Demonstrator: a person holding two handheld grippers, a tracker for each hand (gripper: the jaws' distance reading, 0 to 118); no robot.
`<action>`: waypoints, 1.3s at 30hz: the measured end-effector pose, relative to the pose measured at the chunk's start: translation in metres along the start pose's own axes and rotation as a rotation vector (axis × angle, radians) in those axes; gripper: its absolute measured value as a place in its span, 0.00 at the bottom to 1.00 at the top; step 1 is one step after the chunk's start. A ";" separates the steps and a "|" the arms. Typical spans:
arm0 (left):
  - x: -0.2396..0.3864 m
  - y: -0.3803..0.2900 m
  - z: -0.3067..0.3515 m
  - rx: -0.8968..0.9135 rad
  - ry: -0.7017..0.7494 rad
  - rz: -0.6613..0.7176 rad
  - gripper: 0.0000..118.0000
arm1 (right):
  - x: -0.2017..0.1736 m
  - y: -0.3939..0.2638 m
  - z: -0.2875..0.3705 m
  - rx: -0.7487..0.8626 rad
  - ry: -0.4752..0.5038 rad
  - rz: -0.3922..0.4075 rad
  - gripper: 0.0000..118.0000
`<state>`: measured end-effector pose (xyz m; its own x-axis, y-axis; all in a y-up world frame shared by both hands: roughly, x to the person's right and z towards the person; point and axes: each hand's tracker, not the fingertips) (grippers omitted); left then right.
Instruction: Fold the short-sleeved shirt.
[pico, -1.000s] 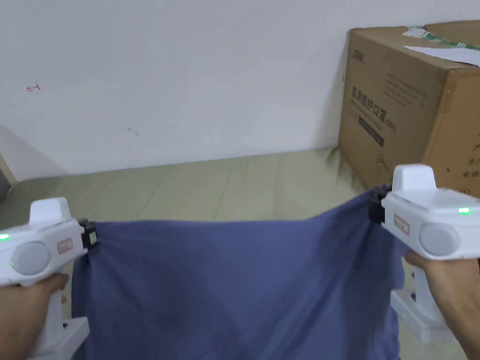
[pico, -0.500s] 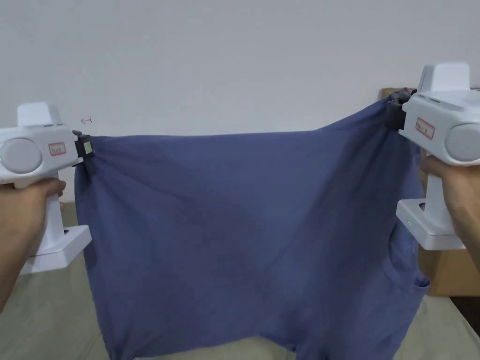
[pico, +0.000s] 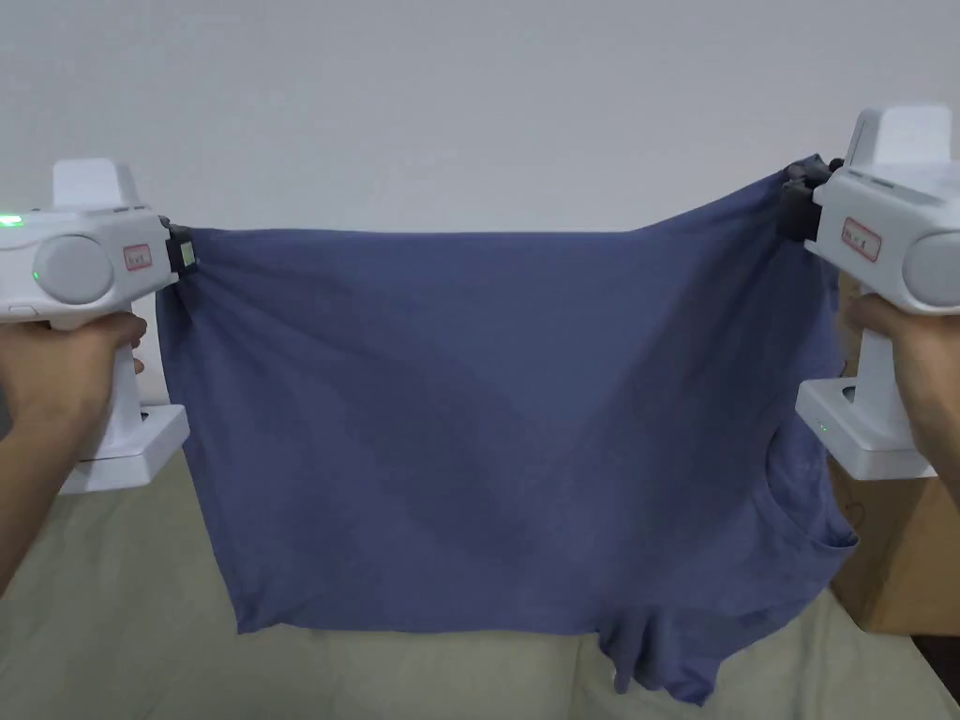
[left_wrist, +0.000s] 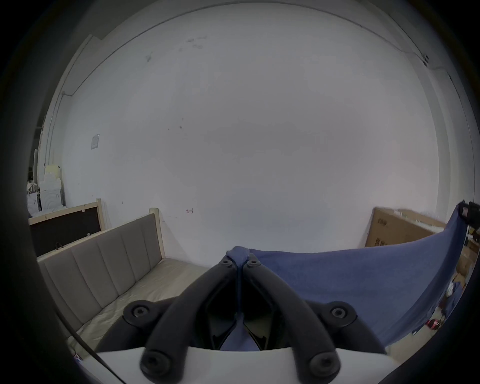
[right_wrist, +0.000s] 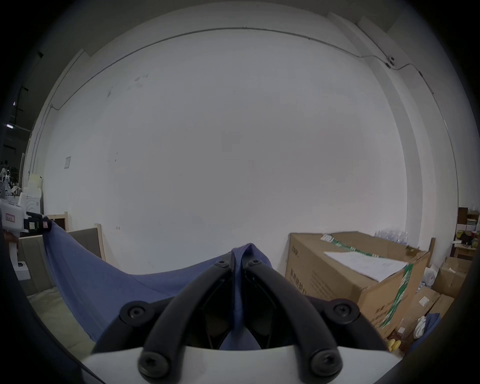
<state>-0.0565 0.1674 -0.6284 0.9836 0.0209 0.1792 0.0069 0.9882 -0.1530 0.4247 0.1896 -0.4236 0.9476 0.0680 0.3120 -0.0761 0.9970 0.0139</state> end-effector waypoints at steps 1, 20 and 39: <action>0.003 -0.011 -0.007 -0.010 0.007 -0.006 0.00 | 0.001 -0.010 -0.005 -0.014 0.007 -0.007 0.01; 0.007 -0.225 -0.001 -0.322 -0.066 -0.004 0.00 | 0.022 -0.239 0.035 -0.403 -0.001 -0.154 0.01; -0.057 -0.363 0.206 -0.554 -0.038 0.053 0.00 | 0.015 -0.312 0.277 -0.617 0.049 -0.289 0.01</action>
<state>-0.1524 -0.1610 -0.3828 0.9781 0.0836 0.1908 0.0618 0.7584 -0.6488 0.3764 -0.1308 -0.1604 0.9174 -0.2168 0.3336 0.3588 0.8131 -0.4583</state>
